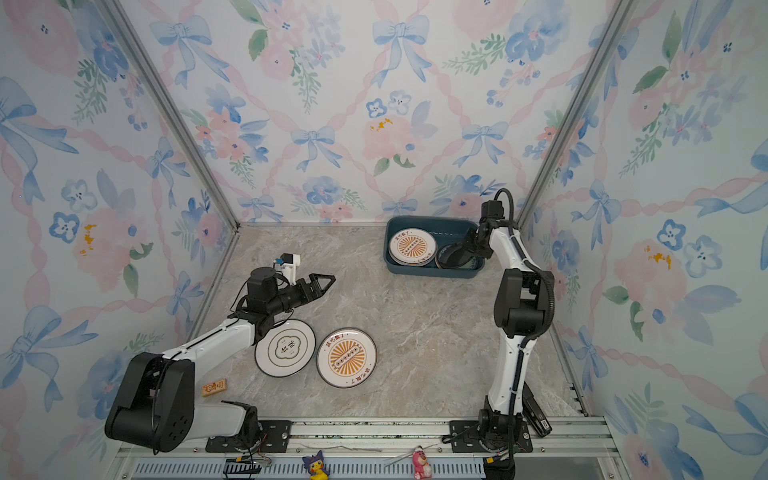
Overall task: Place the plates into the plastic bin on the countertop
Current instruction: 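Release the black plate in the bin and lift the right gripper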
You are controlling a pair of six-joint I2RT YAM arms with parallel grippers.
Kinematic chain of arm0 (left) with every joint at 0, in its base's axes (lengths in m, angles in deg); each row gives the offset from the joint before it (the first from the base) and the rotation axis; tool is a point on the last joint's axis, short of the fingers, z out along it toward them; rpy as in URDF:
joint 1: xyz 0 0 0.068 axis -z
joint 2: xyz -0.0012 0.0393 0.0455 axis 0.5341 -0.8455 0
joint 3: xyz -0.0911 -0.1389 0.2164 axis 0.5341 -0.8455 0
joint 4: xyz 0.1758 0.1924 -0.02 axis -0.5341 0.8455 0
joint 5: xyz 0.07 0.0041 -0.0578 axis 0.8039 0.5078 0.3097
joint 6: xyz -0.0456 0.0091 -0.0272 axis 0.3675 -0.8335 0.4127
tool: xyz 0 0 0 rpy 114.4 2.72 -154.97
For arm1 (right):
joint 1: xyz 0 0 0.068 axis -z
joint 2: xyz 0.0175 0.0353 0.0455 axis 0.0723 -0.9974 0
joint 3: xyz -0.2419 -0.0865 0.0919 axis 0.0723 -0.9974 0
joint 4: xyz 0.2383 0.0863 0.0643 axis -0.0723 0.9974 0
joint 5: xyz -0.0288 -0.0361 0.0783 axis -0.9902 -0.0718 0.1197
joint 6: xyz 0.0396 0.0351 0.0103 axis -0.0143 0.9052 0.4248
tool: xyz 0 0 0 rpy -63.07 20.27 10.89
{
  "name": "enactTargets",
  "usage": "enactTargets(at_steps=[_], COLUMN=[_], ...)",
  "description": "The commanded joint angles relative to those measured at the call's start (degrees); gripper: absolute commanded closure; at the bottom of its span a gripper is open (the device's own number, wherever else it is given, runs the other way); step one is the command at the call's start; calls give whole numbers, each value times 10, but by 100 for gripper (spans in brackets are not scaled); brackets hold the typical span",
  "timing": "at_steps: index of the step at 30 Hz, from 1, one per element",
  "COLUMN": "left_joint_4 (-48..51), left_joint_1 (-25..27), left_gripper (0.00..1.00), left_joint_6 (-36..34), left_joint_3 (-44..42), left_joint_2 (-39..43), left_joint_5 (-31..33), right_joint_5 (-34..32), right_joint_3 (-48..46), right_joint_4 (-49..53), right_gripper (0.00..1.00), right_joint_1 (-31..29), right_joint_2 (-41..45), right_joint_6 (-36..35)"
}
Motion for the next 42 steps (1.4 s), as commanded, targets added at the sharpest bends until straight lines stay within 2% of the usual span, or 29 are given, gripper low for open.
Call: enactTargets(at_steps=[1, 7, 26, 37, 42], left_joint_4=[6, 8, 15, 17, 29], left_joint_1=[-5, -6, -12, -13, -15], left_gripper=[2, 2, 2, 2, 2], left_joint_6=[-14, -15, -18, -19, -24], left_joint_3=[-8, -11, -20, -25, -24], left_joint_2=[12, 18, 36, 48, 59], left_joint_5=[-10, -10, -12, -11, -9], right_joint_5=[-4, -6, -66, -100, -77], right_joint_3=[-13, -40, -88, -147, -206], right_joint_4=[-1, -14, -5, -1, -21], right_gripper=[56, 50, 44, 42, 42], right_joint_1=[6, 10, 10, 10, 1], right_joint_2=[-8, 2, 50, 136, 213], right_joint_6=[0, 2, -8, -20, -26])
